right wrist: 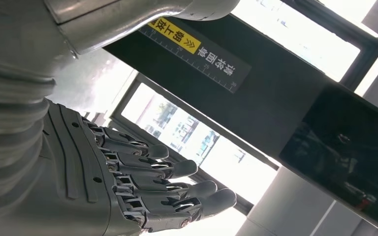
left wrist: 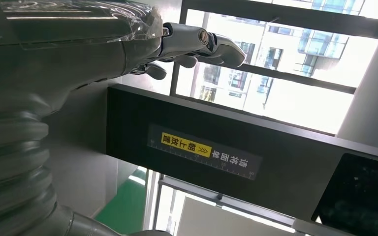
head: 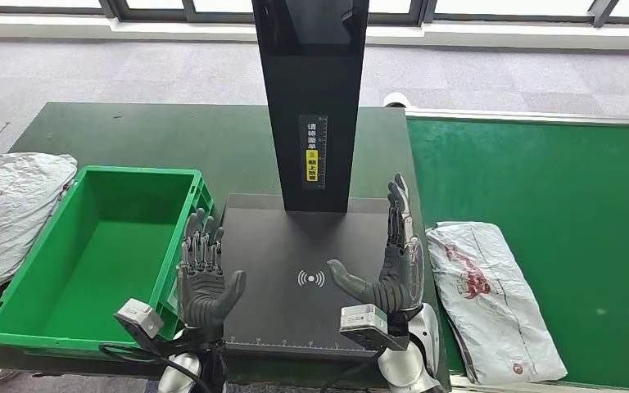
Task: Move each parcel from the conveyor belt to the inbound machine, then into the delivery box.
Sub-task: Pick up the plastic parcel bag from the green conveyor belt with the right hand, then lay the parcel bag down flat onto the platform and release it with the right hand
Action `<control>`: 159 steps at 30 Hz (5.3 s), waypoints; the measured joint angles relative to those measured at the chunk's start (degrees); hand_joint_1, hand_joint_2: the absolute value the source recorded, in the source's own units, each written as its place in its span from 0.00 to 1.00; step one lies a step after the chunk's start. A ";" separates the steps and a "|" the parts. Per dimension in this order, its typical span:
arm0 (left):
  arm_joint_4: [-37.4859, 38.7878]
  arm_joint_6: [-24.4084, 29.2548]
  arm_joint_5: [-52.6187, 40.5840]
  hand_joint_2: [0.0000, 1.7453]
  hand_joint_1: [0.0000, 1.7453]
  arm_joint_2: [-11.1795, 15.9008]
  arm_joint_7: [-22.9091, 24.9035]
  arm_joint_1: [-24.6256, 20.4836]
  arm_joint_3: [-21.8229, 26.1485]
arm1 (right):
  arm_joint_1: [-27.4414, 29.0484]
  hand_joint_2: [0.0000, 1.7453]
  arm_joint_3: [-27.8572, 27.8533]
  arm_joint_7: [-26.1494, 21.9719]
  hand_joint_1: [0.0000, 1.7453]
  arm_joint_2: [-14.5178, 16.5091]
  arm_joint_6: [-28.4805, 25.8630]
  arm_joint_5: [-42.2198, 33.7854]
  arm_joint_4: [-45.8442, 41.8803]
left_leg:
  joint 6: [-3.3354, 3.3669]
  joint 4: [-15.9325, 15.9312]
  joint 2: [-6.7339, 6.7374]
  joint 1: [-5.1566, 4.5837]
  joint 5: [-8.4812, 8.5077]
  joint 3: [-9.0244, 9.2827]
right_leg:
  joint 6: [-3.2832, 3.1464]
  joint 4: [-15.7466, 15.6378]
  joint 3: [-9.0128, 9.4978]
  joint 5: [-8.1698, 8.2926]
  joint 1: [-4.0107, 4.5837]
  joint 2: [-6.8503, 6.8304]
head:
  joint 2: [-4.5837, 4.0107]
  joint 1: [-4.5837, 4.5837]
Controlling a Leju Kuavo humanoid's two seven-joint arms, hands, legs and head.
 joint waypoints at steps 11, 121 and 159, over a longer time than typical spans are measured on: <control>-0.37 1.57 1.38 1.00 0.00 0.00 0.00 0.10 0.00 | -1.32 1.00 -2.39 14.77 0.00 -2.39 -9.26 16.00 2.84 | 0.01 0.00 -0.03 0.00 0.00 -0.01 | 0.01 -0.02 0.05 0.00 -0.01 -0.03 | 0.00 -0.01; -1.49 1.99 2.04 1.00 0.00 -0.23 -0.01 0.76 2.36 | -4.68 1.00 -31.19 11.77 1.00 1.52 -13.59 26.55 -3.68 | 0.61 -0.02 0.08 -0.05 0.17 -0.09 | 0.50 -0.32 0.10 0.26 -0.24 0.00 | 0.00 0.00; -0.67 2.70 2.07 1.00 0.00 -0.31 -0.02 0.65 2.36 | -15.71 1.00 -3.85 11.74 1.00 3.17 0.61 22.16 40.27 | 0.48 -0.02 -0.06 0.00 0.30 -0.24 | 0.42 -0.22 -0.02 0.31 -0.18 -0.08 | 0.00 0.00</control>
